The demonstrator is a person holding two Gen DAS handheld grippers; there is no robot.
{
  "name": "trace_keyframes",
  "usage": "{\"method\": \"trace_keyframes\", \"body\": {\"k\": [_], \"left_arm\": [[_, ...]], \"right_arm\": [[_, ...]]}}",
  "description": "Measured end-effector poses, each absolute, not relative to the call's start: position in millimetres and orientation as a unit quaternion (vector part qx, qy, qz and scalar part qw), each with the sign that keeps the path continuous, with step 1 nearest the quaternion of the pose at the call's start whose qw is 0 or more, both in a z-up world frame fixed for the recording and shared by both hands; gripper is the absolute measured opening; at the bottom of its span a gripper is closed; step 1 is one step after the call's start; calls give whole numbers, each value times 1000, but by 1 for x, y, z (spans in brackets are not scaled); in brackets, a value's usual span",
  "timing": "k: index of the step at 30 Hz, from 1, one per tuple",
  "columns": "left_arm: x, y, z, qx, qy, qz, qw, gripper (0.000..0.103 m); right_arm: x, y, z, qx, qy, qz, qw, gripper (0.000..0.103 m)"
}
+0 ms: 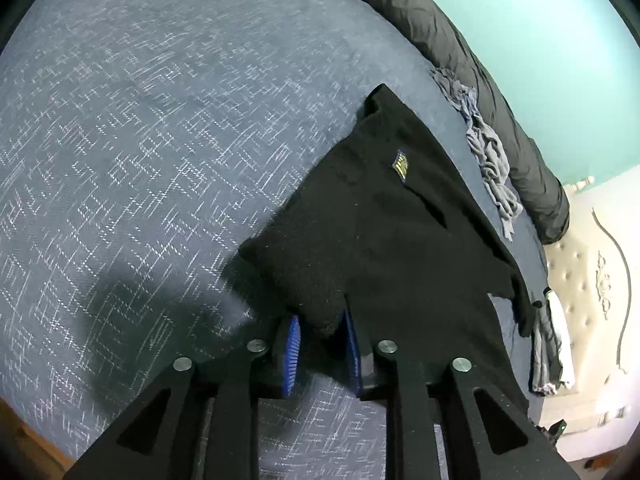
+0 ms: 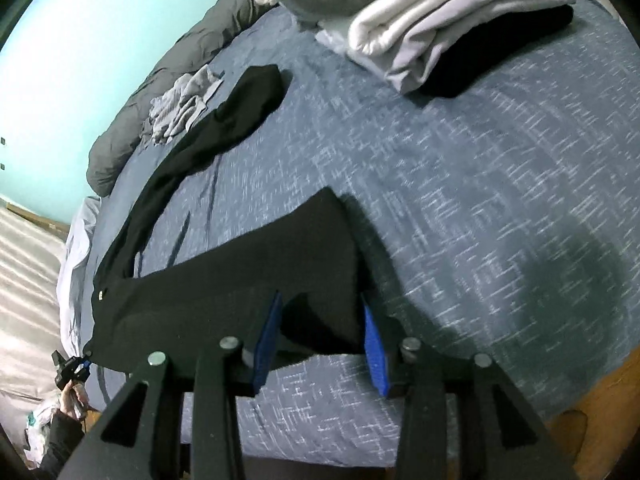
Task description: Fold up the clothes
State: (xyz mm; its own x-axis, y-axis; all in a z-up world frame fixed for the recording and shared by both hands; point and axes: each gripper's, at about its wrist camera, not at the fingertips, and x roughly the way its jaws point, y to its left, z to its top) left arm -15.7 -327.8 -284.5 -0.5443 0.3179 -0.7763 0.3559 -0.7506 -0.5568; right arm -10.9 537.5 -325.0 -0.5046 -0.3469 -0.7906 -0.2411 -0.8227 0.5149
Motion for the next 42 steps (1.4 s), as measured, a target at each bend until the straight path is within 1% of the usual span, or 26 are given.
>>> {"method": "trace_keyframes", "body": {"k": [1,2,3,4,5,8,9,10,11,15,19,27,32,35,38,40,41,42], "left_arm": [[-14,-328,-285,478,353,-804,14,33],[-13,-328,-287,478,356,-803,15,40],[-12,-328,-288,478,358,-802,15,42],[-12,-328,-290,479,359,-801,16,42],[-11,-328,-292,479,360,-800,16,42],[-11,-325,-293,476,353,-806,16,41],[-11,-324,-292,472,351,-808,17,34],[-12,-324,-292,469,348,-811,18,25],[-12,-323,-290,468,346,-813,18,14],[-10,-319,-281,462,336,-820,19,8],[1,-321,-265,447,333,-830,10,8],[25,-331,-257,439,349,-828,11,8],[38,-335,-264,439,360,-823,16,8],[40,-333,-276,453,355,-817,21,8],[44,-335,-293,463,363,-808,27,8],[43,-333,-306,477,367,-798,30,10],[42,-332,-310,483,367,-794,35,14],[42,-331,-313,487,365,-792,40,15]], "right_arm": [[-12,536,-325,498,-291,-816,31,39],[-12,535,-324,500,-286,-817,29,39],[-13,534,-324,502,-281,-818,27,39],[-13,533,-323,504,-276,-818,25,35],[-14,532,-323,506,-270,-819,23,27],[-14,531,-321,509,-259,-821,18,15],[-13,530,-321,509,-254,-822,16,12],[-13,530,-320,509,-251,-823,13,8],[-13,530,-319,509,-248,-824,10,7],[-13,534,-315,507,-244,-827,-5,5],[-10,537,-309,505,-235,-830,-2,4],[4,543,-302,502,-232,-833,0,3],[10,552,-307,516,-215,-829,-5,3],[9,554,-320,525,-211,-824,-15,3],[8,545,-336,543,-182,-819,-24,3],[9,545,-338,538,-185,-822,-28,4],[10,545,-339,536,-186,-823,-29,5],[10,543,-339,536,-183,-824,-29,5]]}}
